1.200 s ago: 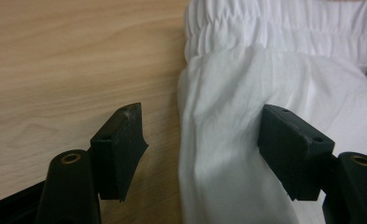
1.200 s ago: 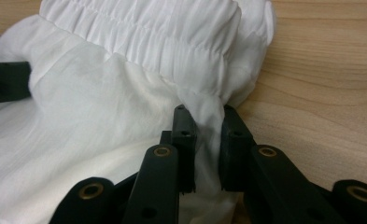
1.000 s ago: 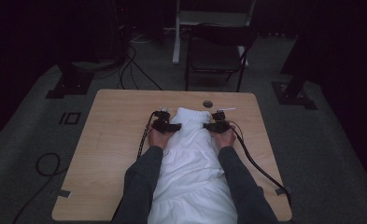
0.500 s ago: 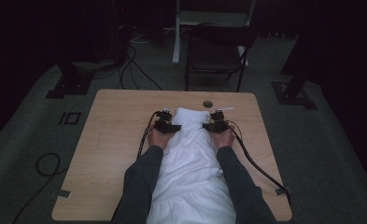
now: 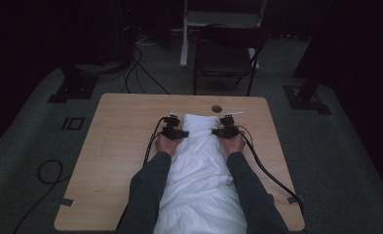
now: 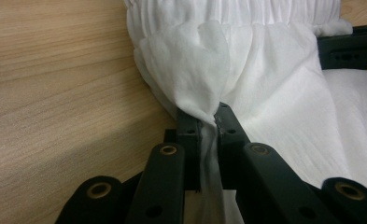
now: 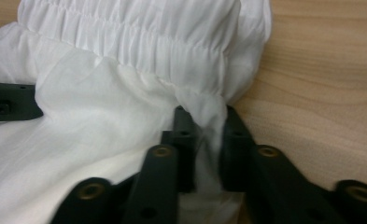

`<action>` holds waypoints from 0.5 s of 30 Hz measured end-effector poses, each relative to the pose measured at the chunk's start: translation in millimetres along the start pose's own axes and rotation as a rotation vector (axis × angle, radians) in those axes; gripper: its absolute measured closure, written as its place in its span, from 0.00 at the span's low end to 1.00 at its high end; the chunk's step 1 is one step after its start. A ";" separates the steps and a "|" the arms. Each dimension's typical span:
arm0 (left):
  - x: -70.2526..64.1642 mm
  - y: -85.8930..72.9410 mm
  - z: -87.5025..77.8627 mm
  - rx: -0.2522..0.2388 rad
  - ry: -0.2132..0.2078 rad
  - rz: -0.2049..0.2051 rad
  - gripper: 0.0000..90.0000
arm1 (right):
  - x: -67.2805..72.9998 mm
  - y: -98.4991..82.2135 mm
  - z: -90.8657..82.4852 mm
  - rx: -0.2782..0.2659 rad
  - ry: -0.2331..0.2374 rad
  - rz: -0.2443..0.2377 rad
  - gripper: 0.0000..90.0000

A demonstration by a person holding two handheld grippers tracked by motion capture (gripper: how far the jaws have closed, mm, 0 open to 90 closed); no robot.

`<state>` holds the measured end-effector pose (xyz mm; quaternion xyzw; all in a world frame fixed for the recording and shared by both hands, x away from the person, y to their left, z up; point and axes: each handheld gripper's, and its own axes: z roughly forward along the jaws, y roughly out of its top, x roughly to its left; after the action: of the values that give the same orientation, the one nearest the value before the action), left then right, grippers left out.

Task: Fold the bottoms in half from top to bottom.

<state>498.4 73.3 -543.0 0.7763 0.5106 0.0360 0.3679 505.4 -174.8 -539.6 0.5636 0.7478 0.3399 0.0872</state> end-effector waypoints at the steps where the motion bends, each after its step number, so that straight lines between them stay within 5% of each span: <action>1: 0.0 0.4 -0.3 -0.006 -0.002 0.002 0.94 | -0.6 0.2 -0.2 0.004 0.002 0.001 0.93; 5: 3.9 5.7 -9.4 -0.054 -0.023 -0.022 0.95 | -4.8 2.5 -1.8 -0.003 0.010 0.000 0.94; 9: 4.2 20.1 -29.1 -0.131 -0.039 -0.029 0.95 | -7.4 15.3 -16.0 -0.068 0.028 0.003 0.95; 15: -8.5 53.0 -65.3 -0.234 -0.035 0.027 0.95 | 2.3 49.9 -51.9 -0.204 0.034 -0.047 0.95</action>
<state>506.8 90.2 -460.6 0.7353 0.4859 0.0867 0.4644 517.0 -187.4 -469.6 0.5282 0.7238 0.4216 0.1393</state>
